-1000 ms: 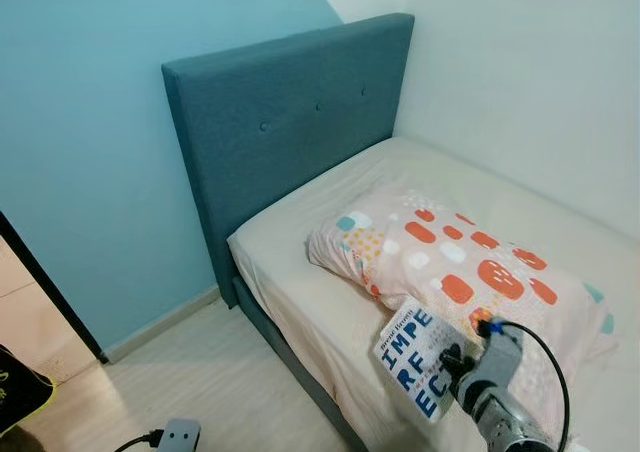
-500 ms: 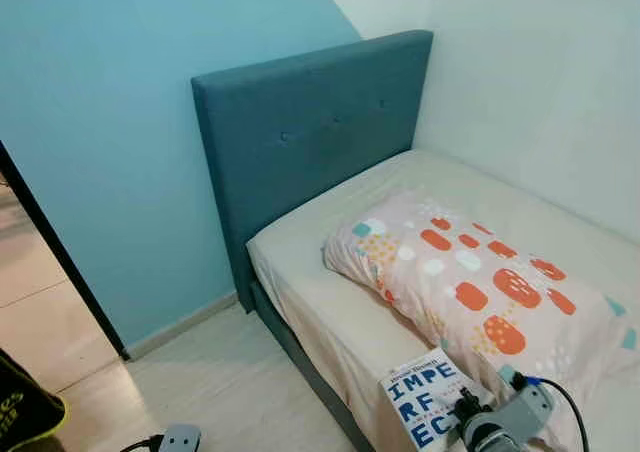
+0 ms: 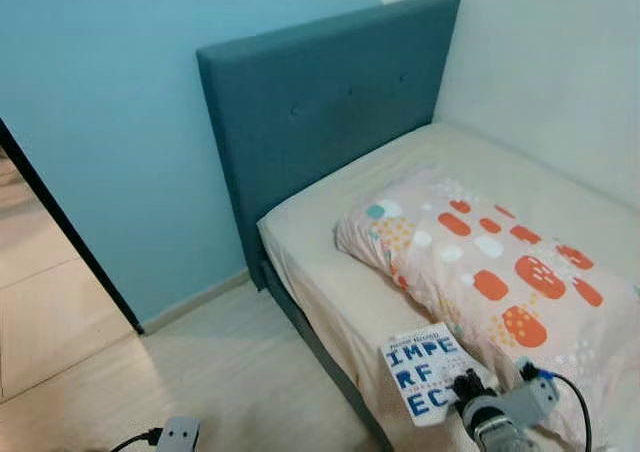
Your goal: Clean up the room
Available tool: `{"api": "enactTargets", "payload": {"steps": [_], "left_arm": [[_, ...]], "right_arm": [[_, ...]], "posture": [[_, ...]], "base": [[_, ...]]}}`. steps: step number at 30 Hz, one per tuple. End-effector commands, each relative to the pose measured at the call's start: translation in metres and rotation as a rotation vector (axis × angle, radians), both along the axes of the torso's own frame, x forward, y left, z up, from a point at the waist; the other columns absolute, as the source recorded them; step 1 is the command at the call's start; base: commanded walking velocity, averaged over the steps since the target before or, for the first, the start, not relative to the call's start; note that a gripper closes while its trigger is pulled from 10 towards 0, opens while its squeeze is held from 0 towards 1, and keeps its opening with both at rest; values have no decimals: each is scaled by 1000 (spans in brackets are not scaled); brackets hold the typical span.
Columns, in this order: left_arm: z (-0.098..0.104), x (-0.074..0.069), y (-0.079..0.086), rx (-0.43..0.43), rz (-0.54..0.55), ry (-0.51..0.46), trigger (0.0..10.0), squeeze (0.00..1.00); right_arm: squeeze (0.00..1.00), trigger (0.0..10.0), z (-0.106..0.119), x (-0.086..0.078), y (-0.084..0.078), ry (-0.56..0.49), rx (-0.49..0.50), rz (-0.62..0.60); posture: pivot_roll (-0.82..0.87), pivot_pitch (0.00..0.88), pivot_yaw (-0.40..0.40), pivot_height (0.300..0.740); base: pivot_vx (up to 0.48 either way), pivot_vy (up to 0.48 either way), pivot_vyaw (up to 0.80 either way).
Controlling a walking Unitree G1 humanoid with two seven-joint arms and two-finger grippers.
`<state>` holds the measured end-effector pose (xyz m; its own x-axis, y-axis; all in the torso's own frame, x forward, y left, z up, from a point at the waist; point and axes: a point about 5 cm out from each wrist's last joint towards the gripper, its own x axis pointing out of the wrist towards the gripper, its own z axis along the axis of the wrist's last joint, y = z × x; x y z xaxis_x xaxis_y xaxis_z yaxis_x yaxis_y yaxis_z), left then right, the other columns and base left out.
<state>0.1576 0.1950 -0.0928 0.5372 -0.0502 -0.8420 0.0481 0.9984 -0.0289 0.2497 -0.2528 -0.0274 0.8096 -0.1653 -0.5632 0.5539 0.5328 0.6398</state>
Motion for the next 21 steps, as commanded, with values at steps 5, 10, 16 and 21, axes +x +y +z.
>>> {"api": "enactTargets", "payload": {"steps": [5,10,16,21], "left_arm": [[-1,-14,20,2,48,3,10000,0],[8,-10,46,-1,128,-69,10000,0],[31,26,68,29,370,-234,10000,0],[41,45,67,-27,457,-316,10000,0]], "right_arm": [[0,10000,15,15,-8,-49,-49,32],[0,10000,28,25,-15,-77,-84,44],[0,10000,26,19,-29,-26,-79,-26],[0,10000,19,14,-23,-3,-34,-41]], "posture": [[102,183,0,710],[99,183,-3,695],[100,182,-5,675],[102,181,-7,660]], "base": [[0,0,0],[0,0,0],[0,0,0],[0,0,0]]}}
